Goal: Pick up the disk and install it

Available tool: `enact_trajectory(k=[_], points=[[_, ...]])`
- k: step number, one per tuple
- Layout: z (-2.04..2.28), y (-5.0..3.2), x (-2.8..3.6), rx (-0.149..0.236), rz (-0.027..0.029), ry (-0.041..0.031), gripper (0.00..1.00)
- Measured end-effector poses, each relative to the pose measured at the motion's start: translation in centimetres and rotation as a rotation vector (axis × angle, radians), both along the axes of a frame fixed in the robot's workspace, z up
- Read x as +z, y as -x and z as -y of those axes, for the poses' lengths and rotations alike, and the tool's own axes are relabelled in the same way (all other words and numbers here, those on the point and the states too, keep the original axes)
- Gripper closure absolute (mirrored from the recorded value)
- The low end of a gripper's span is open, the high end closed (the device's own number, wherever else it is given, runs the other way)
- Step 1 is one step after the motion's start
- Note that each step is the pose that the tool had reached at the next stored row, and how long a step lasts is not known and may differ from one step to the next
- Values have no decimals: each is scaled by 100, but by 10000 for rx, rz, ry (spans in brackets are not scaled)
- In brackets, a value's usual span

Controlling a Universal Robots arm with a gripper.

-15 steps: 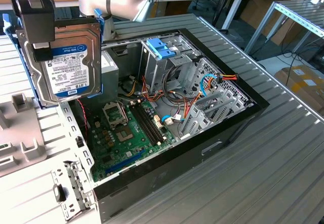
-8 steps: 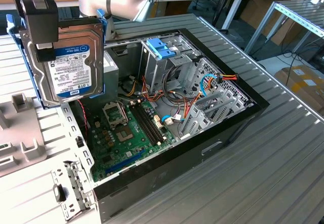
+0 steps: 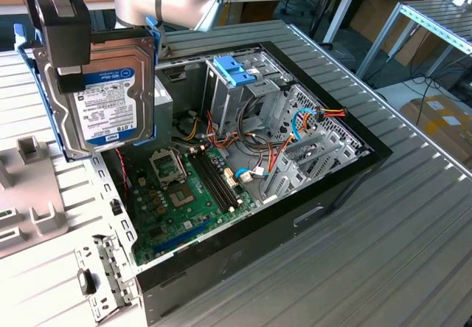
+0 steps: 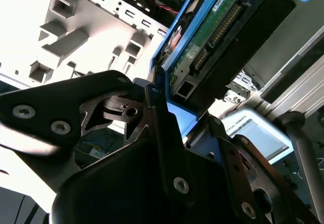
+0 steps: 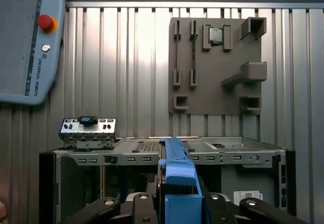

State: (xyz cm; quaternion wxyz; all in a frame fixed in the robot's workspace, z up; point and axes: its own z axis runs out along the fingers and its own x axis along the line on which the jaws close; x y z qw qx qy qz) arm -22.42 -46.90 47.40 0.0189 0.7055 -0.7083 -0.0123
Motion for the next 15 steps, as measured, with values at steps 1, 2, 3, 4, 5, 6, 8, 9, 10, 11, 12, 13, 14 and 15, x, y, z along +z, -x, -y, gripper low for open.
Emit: enact_trajectory(k=[1,2,3,4,5,6,8,9,10,11,12,13,14,15], points=[[12,-2,0,-1,0,0,63],[20,-3,0,0,0,0,63],[29,-4,0,0,0,0,63],[39,-6,0,0,0,0,63],[47,-7,0,0,0,0,63],[56,-9,0,0,0,0,63],[74,-12,0,0,0,0,63],[84,-14,0,0,0,0,63],[91,-15,0,0,0,0,63],[100,-17,0,0,0,0,63],[108,-18,0,0,0,0,63],[121,-21,0,0,0,0,63],[131,-23,0,0,0,0,63],[139,-24,0,0,0,0,63]])
